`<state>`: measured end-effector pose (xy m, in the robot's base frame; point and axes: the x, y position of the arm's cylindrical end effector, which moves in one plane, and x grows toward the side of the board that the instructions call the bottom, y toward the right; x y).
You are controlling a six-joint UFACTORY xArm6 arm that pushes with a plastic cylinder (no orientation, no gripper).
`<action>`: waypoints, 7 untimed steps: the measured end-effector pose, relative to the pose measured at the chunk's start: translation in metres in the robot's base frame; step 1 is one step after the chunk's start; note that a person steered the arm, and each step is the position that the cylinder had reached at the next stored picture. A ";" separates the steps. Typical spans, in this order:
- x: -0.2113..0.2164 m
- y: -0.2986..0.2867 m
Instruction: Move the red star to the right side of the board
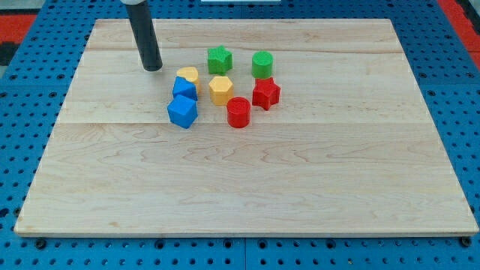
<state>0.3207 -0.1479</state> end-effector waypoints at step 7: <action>0.077 0.183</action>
<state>0.3976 0.0352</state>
